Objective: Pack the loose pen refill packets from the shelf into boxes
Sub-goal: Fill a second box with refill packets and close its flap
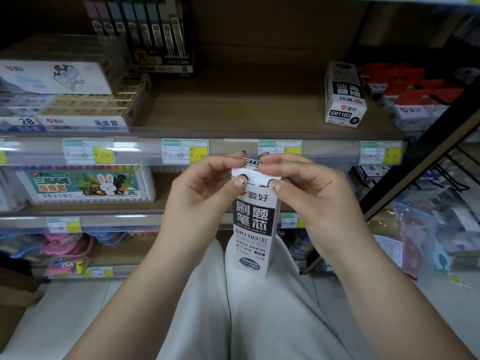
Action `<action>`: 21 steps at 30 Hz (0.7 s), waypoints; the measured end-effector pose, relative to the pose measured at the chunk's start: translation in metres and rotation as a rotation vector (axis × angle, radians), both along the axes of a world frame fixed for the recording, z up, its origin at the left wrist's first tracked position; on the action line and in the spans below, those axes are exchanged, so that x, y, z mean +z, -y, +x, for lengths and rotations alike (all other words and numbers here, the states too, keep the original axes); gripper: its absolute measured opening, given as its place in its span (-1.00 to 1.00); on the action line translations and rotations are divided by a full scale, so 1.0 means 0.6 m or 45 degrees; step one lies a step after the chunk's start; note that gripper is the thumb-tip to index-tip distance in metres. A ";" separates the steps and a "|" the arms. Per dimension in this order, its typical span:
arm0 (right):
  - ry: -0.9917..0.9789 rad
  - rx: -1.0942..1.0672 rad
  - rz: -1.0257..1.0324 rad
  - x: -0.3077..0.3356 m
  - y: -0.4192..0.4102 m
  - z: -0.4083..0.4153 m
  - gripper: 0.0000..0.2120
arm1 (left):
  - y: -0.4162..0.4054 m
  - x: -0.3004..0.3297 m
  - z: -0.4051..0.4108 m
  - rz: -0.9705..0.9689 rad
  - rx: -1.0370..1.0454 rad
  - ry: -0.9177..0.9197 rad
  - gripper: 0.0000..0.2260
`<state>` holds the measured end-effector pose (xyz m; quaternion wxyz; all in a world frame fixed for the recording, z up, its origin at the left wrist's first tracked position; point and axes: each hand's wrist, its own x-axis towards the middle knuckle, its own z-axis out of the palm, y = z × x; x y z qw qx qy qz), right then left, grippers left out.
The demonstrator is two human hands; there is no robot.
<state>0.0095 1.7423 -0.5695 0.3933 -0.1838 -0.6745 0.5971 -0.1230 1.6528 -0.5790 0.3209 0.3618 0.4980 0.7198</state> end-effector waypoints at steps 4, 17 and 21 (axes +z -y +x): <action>-0.036 0.088 -0.131 0.001 -0.006 0.000 -0.76 | -0.003 0.000 -0.005 0.005 -0.035 -0.005 -0.82; 0.077 0.171 0.005 0.007 -0.012 0.004 -0.84 | -0.001 0.001 -0.013 -0.003 -0.072 0.067 -0.83; 0.163 0.231 0.059 0.019 -0.015 0.007 -0.79 | 0.005 -0.007 -0.018 0.019 -0.127 0.102 -0.87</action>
